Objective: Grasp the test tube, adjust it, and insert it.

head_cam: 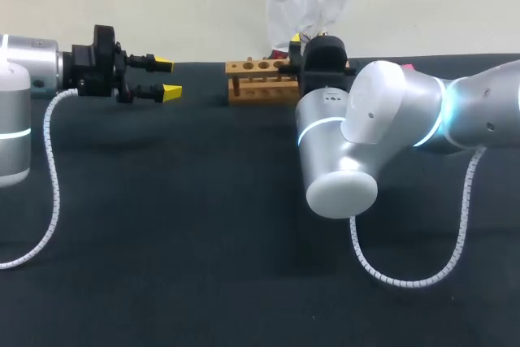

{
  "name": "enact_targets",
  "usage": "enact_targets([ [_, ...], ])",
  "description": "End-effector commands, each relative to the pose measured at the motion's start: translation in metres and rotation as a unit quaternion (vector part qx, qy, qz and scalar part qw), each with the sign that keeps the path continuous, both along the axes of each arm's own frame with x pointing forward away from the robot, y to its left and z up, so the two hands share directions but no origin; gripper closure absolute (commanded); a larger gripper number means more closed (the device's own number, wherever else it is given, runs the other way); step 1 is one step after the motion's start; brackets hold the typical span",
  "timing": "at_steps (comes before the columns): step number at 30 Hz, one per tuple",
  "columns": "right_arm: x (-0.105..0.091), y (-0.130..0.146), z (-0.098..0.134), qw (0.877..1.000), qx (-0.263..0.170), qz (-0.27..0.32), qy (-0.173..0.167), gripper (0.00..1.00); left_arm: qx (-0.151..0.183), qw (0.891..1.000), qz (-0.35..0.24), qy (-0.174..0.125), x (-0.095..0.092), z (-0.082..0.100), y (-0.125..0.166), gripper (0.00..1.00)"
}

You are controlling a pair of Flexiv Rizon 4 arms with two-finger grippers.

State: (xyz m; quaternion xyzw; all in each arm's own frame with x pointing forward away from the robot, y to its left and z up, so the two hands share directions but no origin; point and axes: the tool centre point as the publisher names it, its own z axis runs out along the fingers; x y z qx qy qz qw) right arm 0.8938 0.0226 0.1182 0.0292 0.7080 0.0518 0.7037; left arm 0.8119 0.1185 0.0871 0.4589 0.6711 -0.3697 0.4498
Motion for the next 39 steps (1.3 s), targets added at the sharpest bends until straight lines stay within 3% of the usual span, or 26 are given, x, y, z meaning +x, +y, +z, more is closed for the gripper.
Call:
enact_targets([
  [1,0.000,-0.001,0.004,1.000,0.000,0.010,-0.002,0.18,-0.001,1.000,-0.001,-0.001,0.002,-0.001,0.000,0.00],
  [5,0.003,0.003,0.004,1.000,0.000,0.021,-0.001,0.05,-0.001,1.000,-0.001,-0.001,0.002,-0.001,0.000,0.00],
  [8,0.005,0.005,0.005,1.000,0.000,0.026,-0.001,0.00,-0.001,1.000,-0.001,-0.001,0.002,-0.001,0.000,0.00],
  [39,0.019,0.027,0.012,0.998,-0.006,0.062,0.004,0.00,-0.001,1.000,-0.001,-0.001,0.002,-0.001,0.000,0.00],
])
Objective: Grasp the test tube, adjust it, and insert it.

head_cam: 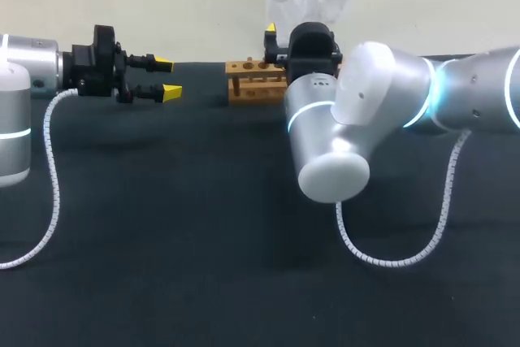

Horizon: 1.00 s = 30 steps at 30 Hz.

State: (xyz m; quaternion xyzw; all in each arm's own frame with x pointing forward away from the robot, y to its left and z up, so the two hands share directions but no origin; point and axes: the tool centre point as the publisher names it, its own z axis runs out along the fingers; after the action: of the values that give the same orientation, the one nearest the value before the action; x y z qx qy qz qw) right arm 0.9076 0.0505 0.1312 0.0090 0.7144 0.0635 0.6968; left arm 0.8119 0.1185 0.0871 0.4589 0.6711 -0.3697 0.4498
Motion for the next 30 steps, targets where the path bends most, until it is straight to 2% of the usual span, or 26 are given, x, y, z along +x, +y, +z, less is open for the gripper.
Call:
enact_targets([
  [1,0.005,0.000,-0.001,0.999,0.000,0.039,-0.003,0.00,-0.001,1.000,-0.001,-0.001,0.002,-0.001,0.000,0.00],
  [7,0.006,0.004,0.000,0.999,0.000,0.036,0.001,0.00,-0.001,1.000,-0.001,-0.001,0.002,-0.001,0.000,0.00],
  [13,0.000,-0.005,0.000,1.000,-0.004,0.020,0.005,0.00,-0.001,1.000,-0.001,-0.001,0.002,-0.001,0.000,0.00],
  [21,-0.013,-0.022,0.003,1.000,-0.013,0.007,0.007,0.00,-0.001,1.000,-0.001,-0.001,0.002,-0.001,0.000,0.00],
  [30,-0.039,-0.027,0.010,1.000,-0.017,0.015,0.012,0.00,-0.001,1.000,-0.001,-0.001,0.002,-0.001,0.000,0.00],
])
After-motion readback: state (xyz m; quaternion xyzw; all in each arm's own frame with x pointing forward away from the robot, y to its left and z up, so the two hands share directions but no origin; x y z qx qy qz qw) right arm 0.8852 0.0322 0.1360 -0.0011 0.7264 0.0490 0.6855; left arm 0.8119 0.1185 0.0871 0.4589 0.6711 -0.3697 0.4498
